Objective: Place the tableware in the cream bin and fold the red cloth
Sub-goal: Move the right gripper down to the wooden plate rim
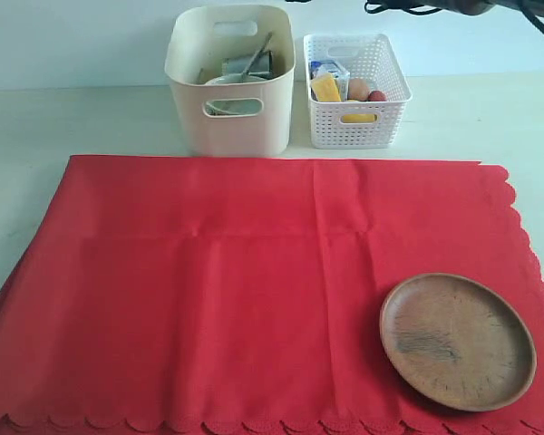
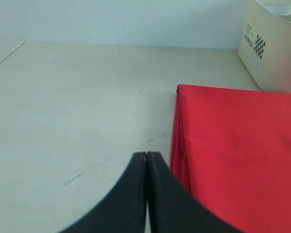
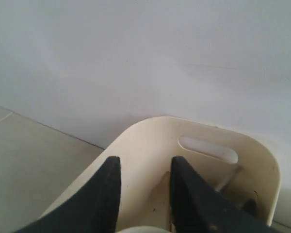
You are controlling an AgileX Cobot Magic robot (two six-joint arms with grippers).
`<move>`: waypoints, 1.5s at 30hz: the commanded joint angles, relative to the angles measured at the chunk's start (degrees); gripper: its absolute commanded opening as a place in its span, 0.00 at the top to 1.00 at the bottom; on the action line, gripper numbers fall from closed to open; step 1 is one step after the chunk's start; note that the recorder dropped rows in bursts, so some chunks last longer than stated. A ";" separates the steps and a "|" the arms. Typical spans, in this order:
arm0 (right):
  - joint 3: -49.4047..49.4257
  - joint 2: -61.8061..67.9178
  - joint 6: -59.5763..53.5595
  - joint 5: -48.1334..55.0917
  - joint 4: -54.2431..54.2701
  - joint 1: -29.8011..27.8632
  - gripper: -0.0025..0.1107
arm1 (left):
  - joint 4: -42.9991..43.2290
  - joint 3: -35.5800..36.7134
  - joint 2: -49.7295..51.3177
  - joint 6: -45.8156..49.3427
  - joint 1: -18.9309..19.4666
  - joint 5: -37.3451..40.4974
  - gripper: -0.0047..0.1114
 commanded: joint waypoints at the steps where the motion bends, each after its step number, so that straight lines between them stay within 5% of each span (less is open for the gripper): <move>1: -0.52 -2.69 8.40 8.24 -16.97 -1.79 0.67 | -0.30 -0.03 0.47 0.01 -0.07 -0.38 0.95; 5: -0.52 -8.10 36.06 19.48 -45.97 -4.69 0.67 | -0.30 -0.03 0.47 0.01 -0.07 -0.38 0.95; 8: -0.52 -12.23 46.64 33.47 -60.65 -5.13 0.74 | -0.30 -0.03 0.47 0.01 -0.07 -0.38 0.95; 13: 3.33 -17.36 50.25 44.62 -63.45 -5.13 0.90 | -0.30 -0.03 0.47 0.01 -0.07 -0.38 0.95; 16: 10.41 -22.66 50.64 43.51 -63.65 -5.13 0.98 | -0.30 -0.03 0.47 0.01 -0.07 -0.38 0.95; 27: 43.24 -40.69 53.50 35.65 -71.97 -5.13 0.98 | -0.30 -0.03 0.47 0.01 -0.07 -0.38 0.95; 39: 66.56 -42.81 60.83 31.09 -79.77 -5.13 0.98 | -0.30 -0.03 0.47 0.01 -0.07 -0.38 0.95; 45: 69.87 -42.81 74.82 25.61 -88.74 -5.13 0.83 | -0.30 -0.03 0.47 0.01 -0.07 -0.38 0.95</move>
